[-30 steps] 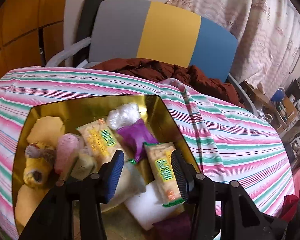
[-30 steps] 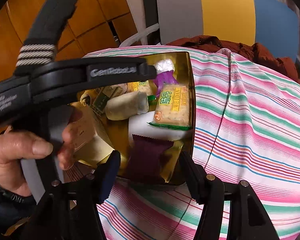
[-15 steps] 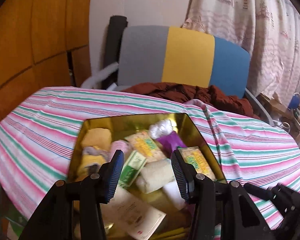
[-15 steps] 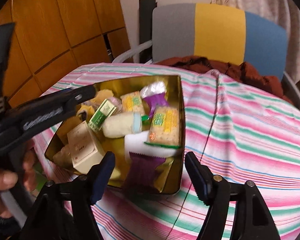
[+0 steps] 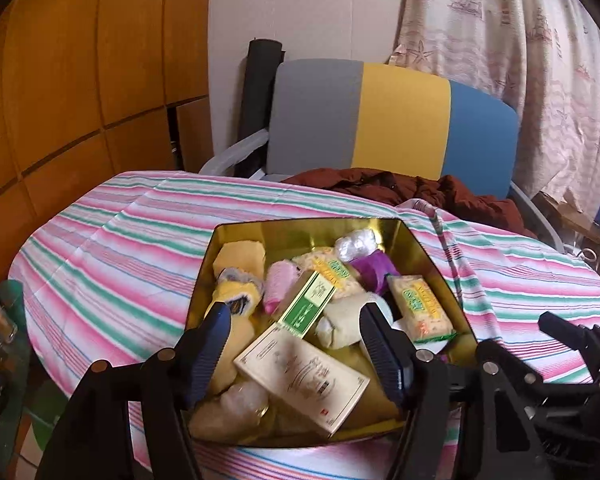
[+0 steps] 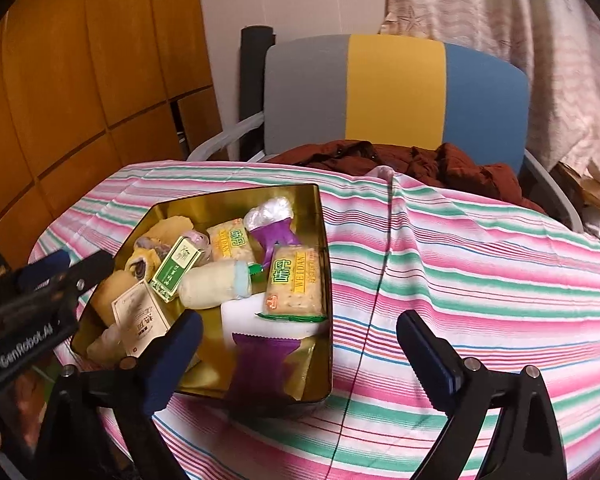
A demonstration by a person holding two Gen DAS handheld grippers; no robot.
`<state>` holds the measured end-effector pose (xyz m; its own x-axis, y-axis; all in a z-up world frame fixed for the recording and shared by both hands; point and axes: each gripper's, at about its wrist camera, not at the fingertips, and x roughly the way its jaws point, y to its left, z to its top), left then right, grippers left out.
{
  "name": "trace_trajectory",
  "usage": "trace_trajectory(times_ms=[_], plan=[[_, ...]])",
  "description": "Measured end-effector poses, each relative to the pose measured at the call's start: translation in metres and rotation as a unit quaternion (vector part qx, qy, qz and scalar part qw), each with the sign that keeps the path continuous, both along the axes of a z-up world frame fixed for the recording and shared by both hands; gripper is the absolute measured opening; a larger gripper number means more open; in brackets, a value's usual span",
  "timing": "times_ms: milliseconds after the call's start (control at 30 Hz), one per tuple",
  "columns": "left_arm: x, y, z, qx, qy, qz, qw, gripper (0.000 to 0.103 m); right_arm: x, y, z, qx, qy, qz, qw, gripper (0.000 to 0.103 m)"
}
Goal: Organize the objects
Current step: 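Withdraw both grippers from the gold tray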
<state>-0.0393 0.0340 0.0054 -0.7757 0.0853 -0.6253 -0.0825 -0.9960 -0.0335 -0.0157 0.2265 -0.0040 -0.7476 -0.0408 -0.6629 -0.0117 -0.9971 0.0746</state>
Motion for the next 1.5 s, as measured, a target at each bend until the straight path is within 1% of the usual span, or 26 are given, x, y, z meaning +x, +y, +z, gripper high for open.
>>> trace_trajectory(times_ms=[100,200,400,533,733,933,1067,1200,1300,1367,1500], plan=[[0.006,-0.003,-0.004,-0.003,-0.006,0.011,0.9999,0.069,0.003,0.002,0.0,-0.001,0.002,-0.01,1.0,0.099],[0.011,-0.006,-0.005,-0.01,-0.003,0.021,0.9997,0.069,0.004,0.002,-0.002,0.003,0.002,-0.016,1.0,0.099],[0.022,-0.021,-0.01,-0.007,-0.012,0.046,0.9989,0.069,0.006,-0.002,-0.002,0.033,0.013,-0.026,0.999,0.1],[0.028,-0.029,-0.01,-0.011,-0.003,0.061,0.9981,0.068,0.009,-0.007,0.0,0.042,0.026,-0.019,0.999,0.102],[0.032,-0.027,-0.005,-0.011,0.011,0.057,0.9982,0.068,0.014,-0.016,0.0,0.05,0.037,-0.016,0.998,0.103],[0.034,-0.02,-0.008,-0.001,-0.002,0.035,0.9994,0.068,0.016,-0.02,-0.001,0.055,0.038,-0.016,0.998,0.103],[0.033,-0.021,-0.01,0.01,-0.008,0.03,0.9995,0.064,0.016,-0.021,-0.002,0.055,0.036,-0.014,0.998,0.103],[0.032,-0.021,-0.012,0.01,-0.01,0.031,0.9994,0.063,0.015,-0.023,-0.003,0.057,0.032,-0.01,0.998,0.103],[0.032,-0.022,-0.011,0.001,0.001,0.035,0.9994,0.059,0.014,-0.024,-0.005,0.058,0.029,-0.008,0.998,0.103],[0.032,-0.023,-0.009,-0.005,0.011,0.039,0.9992,0.054,0.013,-0.025,-0.006,0.059,0.027,-0.007,0.998,0.103],[0.033,-0.025,-0.003,-0.011,0.03,0.042,0.9986,0.05,0.01,-0.025,-0.006,0.058,0.028,-0.01,0.998,0.103]])
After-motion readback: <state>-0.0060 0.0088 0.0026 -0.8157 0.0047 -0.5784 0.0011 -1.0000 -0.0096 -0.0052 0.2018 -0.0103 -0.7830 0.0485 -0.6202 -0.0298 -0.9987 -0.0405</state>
